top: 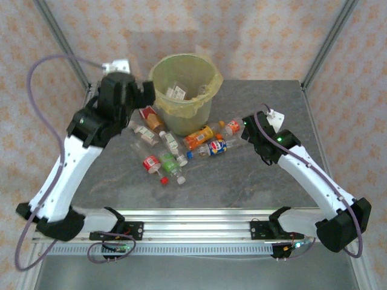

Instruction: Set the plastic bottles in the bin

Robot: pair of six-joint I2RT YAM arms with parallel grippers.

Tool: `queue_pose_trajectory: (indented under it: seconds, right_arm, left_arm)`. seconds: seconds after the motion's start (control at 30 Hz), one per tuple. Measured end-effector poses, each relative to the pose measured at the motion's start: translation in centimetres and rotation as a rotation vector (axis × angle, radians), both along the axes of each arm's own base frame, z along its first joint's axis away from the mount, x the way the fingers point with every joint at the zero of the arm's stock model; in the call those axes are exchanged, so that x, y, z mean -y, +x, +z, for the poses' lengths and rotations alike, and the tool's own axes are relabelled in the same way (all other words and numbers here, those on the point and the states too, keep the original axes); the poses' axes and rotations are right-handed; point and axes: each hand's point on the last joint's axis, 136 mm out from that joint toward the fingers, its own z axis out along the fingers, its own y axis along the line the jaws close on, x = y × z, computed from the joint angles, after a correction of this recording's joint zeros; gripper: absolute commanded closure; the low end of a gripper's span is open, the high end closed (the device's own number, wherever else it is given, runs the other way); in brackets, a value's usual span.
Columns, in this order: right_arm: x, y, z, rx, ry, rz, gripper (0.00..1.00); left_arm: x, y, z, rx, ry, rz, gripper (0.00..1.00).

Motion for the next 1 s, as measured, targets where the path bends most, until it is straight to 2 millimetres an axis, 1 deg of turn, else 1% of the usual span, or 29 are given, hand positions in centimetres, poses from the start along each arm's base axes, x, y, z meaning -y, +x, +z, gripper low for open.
queue_pose_trajectory:
  seconds: [0.03,0.1,0.2,0.3,0.33,0.37,0.47,0.63,0.7,0.77,0.9,1.0]
  right_arm:
    - [0.0,0.0,-0.1,-0.003,-0.002,0.0,0.01]
    - [0.1,0.0,-0.3,-0.008,-0.006,-0.002,0.01]
    - [0.0,0.3,-0.9,-0.029,-0.018,-0.005,0.01]
    - [-0.1,0.4,-1.5,-0.047,-0.027,-0.005,0.01]
    - [-0.1,0.4,-1.6,-0.051,-0.029,-0.005,0.01]
    - [-0.1,0.5,-1.7,-0.051,-0.029,-0.005,0.01]
    - [-0.2,0.6,-1.9,-0.052,-0.028,-0.004,0.01]
    - [-0.3,0.5,-2.6,-0.072,-0.028,0.0,0.01]
    - [-0.4,0.6,-2.9,-0.079,-0.027,0.0,0.01]
    - [-0.5,0.6,-3.0,-0.083,-0.026,0.001,0.01]
    - [-0.5,0.6,-3.2,-0.084,-0.024,-0.001,0.01]
    - [-0.5,0.5,-3.3,-0.085,-0.024,-0.002,0.01]
  left_arm:
    - [-0.7,-0.8,-2.0,-0.023,-0.028,0.031,0.0]
    - [-1.8,-1.9,-5.2,-0.065,-0.064,0.091,0.0]
    - [-3.1,-2.8,-9.8,-0.133,-0.11,0.179,0.0]
    - [-3.9,-3.6,-13.9,-0.204,-0.145,0.241,0.0]
    - [-4.0,-3.8,-15.4,-0.237,-0.164,0.256,0.0]
    - [-4.0,-4.0,-16.5,-0.261,-0.177,0.265,0.0]
    - [-4.0,-4.6,-20.6,-0.365,-0.224,0.298,0.0]
    - [-3.8,-4.9,-27.0,-0.539,-0.281,0.339,0.0]
    - [-3.6,-5.0,-28.7,-0.586,-0.3,0.344,0.0]
    - [-3.3,-4.8,-29.9,-0.617,-0.316,0.34,0.0]
    - [-2.5,-3.7,-31.2,-0.638,-0.348,0.326,0.01]
    - [-2.2,-2.9,-32.1,-0.648,-0.367,0.32,0.05]
